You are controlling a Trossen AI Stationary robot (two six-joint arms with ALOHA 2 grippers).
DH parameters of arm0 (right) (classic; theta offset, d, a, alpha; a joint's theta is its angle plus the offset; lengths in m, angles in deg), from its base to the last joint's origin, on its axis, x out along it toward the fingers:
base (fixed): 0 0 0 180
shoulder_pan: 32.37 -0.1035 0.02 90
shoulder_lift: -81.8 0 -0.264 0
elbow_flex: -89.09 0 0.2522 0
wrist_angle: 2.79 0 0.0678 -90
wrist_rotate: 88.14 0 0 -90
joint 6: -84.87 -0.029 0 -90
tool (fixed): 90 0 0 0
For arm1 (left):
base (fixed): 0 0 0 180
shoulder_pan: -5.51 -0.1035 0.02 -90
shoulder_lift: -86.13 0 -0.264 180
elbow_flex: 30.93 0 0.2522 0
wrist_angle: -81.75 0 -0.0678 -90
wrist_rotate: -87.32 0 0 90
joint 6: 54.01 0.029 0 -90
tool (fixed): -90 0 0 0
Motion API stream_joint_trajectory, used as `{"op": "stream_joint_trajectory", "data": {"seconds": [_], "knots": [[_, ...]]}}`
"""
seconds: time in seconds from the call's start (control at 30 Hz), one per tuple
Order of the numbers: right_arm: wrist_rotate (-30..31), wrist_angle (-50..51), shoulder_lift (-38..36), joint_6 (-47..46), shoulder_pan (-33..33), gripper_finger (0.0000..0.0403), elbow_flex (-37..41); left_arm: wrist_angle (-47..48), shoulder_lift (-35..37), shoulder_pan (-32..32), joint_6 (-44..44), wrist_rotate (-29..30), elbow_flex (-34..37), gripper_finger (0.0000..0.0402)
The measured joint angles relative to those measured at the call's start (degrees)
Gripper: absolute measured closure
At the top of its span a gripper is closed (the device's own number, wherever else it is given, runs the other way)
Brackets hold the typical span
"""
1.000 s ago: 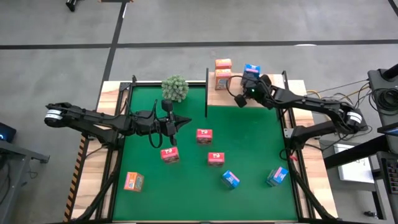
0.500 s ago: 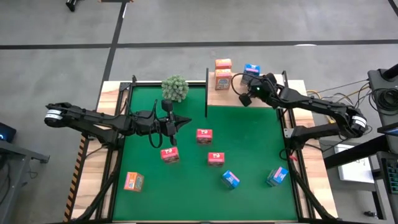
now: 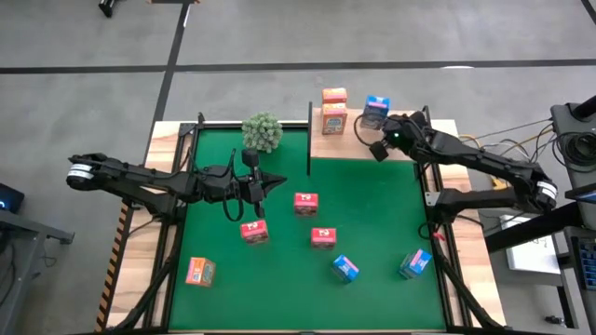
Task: Stack cereal on shelf
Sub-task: Put the top left blue cereal box on the shelf
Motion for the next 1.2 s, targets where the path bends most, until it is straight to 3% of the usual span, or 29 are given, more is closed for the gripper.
{"op": "stream_joint_trajectory", "data": {"seconds": [0.2, 0.43, 0.7, 1.2], "knots": [[-2.6, -2.9, -3.3, 2.0, 1.5, 0.039, 0.0, -0.1, 0.0, 0.0, 0.0, 0.0, 0.0, 0.0402], [-23.1, -5.2, -4.6, 1.5, 1.8, 0.039, 0.2, -0.1, 0.0, 0.0, -0.3, 0.0, 0.0, 0.0402], [-23.7, -17.0, -2.9, 4.0, 2.5, 0.039, 2.2, -0.1, 0.0, 0.0, -0.3, 0.0, 0.0, 0.0402], [-20.5, -17.9, 1.9, 6.3, 9.1, 0.039, 2.6, -0.1, 0.0, 0.0, -0.2, 0.0, 0.0, 0.0402]]}}
